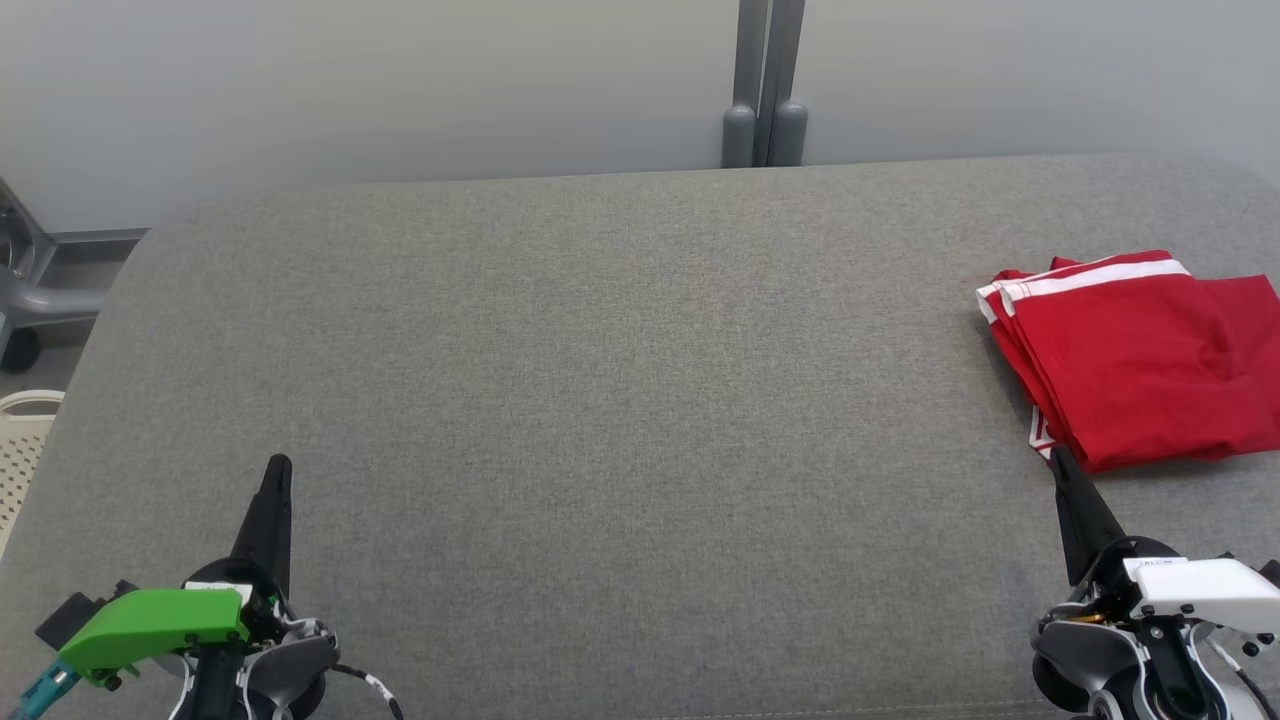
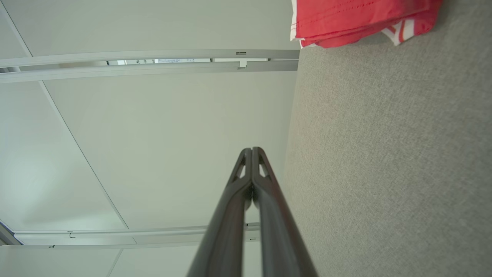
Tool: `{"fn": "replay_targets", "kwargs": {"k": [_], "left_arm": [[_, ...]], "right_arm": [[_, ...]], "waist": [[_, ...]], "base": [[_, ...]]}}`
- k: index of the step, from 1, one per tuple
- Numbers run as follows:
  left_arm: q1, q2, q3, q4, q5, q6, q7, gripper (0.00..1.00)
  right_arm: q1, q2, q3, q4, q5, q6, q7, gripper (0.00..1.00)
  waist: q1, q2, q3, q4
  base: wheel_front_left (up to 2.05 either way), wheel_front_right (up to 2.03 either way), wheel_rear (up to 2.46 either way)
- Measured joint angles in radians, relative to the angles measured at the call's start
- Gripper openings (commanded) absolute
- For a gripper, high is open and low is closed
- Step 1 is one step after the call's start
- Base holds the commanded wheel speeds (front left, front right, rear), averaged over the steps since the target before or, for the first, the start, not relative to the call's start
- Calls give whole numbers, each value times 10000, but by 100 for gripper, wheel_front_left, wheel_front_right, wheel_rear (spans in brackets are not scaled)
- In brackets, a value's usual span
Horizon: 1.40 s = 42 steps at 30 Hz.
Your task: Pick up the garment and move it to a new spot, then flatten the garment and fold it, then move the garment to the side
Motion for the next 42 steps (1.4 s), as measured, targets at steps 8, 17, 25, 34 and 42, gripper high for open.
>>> {"fn": "replay_targets", "kwargs": {"k": [8, 17, 25, 34, 42], "left_arm": [[-28, -2, 2, -8, -10, -4, 0, 0], [-28, -2, 2, -8, -10, -4, 0, 0], [-28, -2, 2, -8, -10, -4, 0, 0], [-28, -2, 2, -10, -10, -4, 0, 0], [-29, -2, 2, -10, -10, -4, 0, 0]], "right_arm": [[1, 0, -6, -8, 21, 0, 4, 0], [1, 0, -6, -8, 21, 0, 12, 0], [2, 0, -6, -8, 21, 0, 12, 0], [2, 0, -6, -8, 21, 0, 12, 0], [2, 0, -6, -8, 21, 0, 12, 0]], "waist": [[0, 0, 0, 0], [0, 0, 0, 0], [0, 0, 0, 0], [0, 0, 0, 0], [0, 0, 0, 0]], "base": [[0, 0, 0], [0, 0, 0], [0, 0, 0], [0, 0, 0], [0, 0, 0]]}}
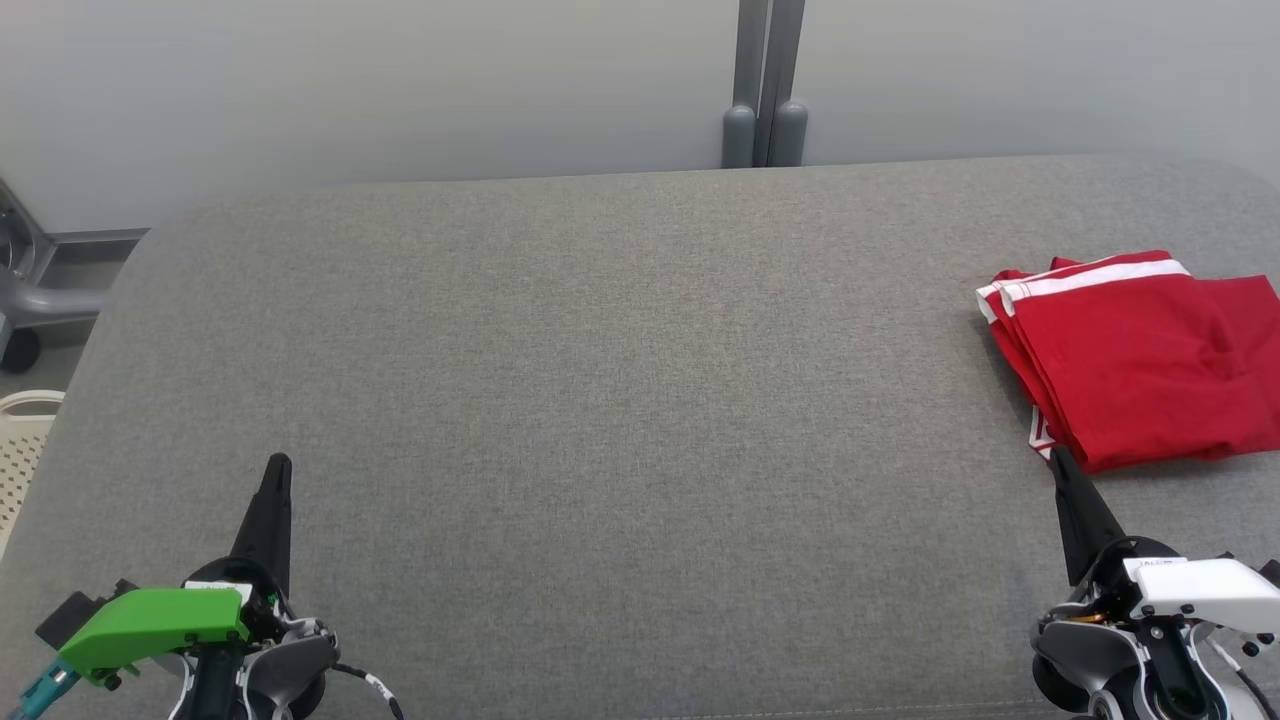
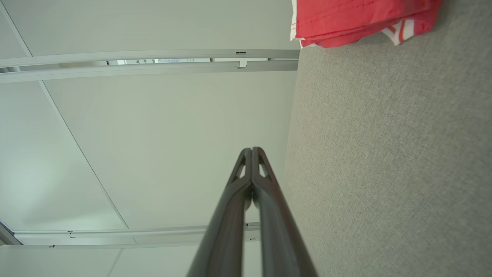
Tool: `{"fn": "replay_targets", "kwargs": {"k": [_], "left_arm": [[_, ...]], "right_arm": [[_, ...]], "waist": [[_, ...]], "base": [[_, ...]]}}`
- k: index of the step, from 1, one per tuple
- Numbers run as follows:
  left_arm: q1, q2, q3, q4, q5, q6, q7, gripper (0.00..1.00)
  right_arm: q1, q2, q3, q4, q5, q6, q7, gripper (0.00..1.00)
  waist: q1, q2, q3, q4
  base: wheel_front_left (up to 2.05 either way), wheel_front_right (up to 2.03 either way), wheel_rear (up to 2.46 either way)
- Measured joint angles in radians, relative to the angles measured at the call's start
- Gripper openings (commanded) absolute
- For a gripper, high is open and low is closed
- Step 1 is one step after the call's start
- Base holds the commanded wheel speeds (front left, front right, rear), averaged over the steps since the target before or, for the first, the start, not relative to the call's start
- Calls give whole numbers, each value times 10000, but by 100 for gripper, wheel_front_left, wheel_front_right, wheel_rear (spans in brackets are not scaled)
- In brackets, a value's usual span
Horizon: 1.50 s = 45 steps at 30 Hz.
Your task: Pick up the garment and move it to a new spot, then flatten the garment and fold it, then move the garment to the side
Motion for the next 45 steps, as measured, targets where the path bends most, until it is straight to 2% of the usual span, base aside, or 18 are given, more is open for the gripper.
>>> {"fn": "replay_targets", "kwargs": {"k": [45], "left_arm": [[0, -2, -2, -2, 0, 0, 0, 0]], "right_arm": [[1, 0, 0, -2, 0, 0, 0, 0]], "waist": [[0, 0, 0, 0]], "base": [[0, 0, 0]]}}
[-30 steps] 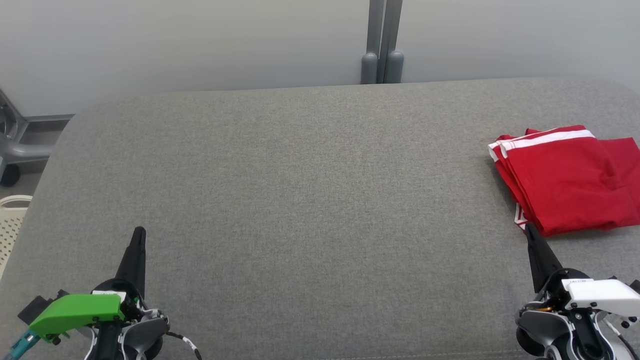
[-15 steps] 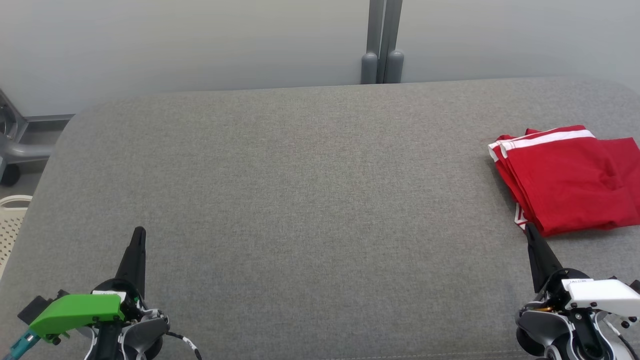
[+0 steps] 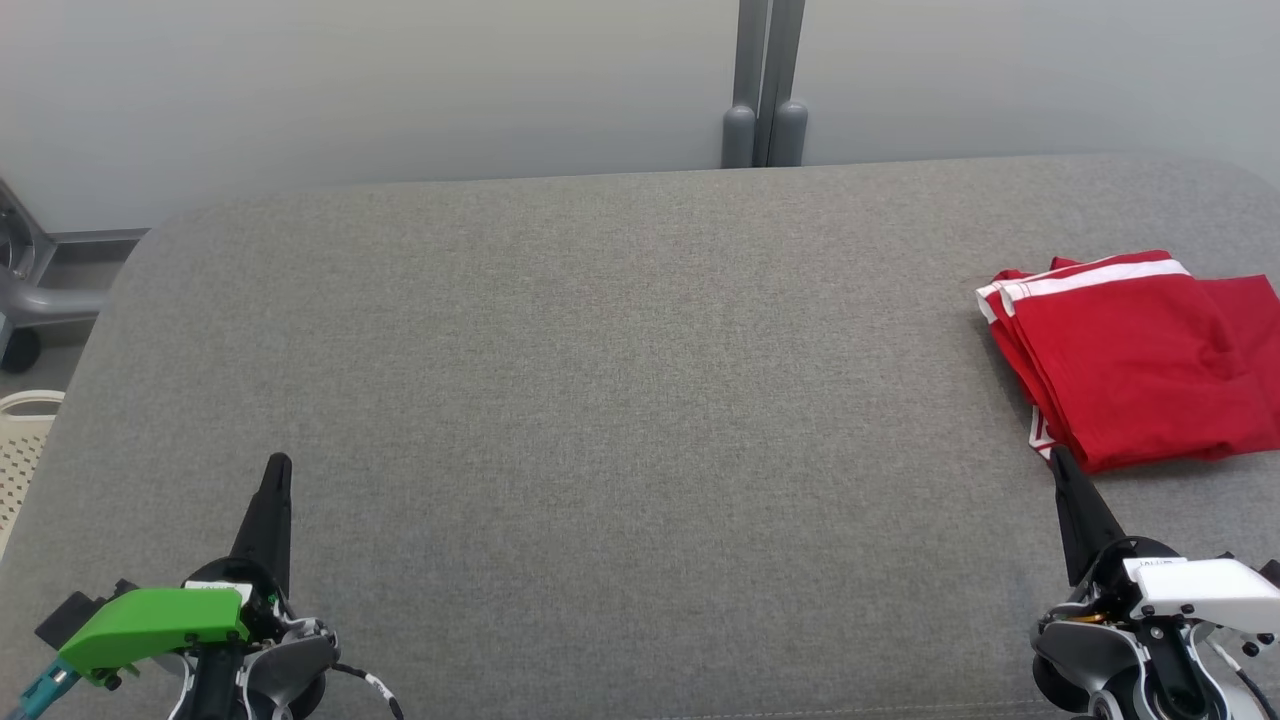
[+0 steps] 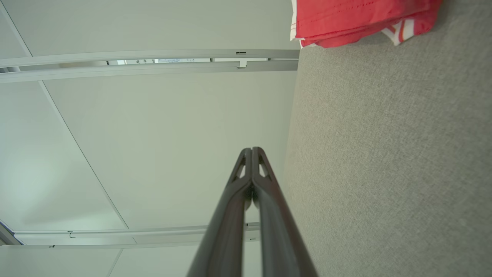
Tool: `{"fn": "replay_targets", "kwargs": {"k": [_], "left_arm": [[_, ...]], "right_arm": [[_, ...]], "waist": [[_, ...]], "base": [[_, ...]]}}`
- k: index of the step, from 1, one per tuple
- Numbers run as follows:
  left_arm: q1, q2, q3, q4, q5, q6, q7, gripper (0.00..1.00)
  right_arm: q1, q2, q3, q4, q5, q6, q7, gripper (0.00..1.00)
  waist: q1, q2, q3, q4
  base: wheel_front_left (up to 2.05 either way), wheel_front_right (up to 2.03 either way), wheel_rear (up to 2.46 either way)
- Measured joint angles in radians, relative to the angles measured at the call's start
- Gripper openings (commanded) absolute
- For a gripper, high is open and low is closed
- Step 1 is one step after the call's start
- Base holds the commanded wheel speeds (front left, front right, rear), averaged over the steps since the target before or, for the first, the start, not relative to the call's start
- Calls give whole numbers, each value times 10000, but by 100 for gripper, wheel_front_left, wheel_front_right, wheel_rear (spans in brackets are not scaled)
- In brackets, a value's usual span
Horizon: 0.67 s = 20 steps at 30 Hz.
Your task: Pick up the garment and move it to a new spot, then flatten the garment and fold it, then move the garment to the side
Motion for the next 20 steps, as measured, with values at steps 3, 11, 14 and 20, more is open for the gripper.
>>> {"fn": "replay_targets", "kwargs": {"k": [3, 11, 14, 20], "left_arm": [[0, 0, 0, 0, 0, 0, 0, 0], [0, 0, 0, 0, 0, 0, 0, 0], [0, 0, 0, 0, 0, 0, 0, 0], [0, 0, 0, 0, 0, 0, 0, 0]], "right_arm": [[1, 0, 0, 0, 0, 0, 0, 0], [1, 0, 0, 0, 0, 0, 0, 0], [1, 0, 0, 0, 0, 0, 0, 0], [1, 0, 0, 0, 0, 0, 0, 0]], "waist": [[0, 0, 0, 0], [0, 0, 0, 0], [0, 0, 0, 0], [0, 0, 0, 0]], "base": [[0, 0, 0], [0, 0, 0], [0, 0, 0], [0, 0, 0]]}}
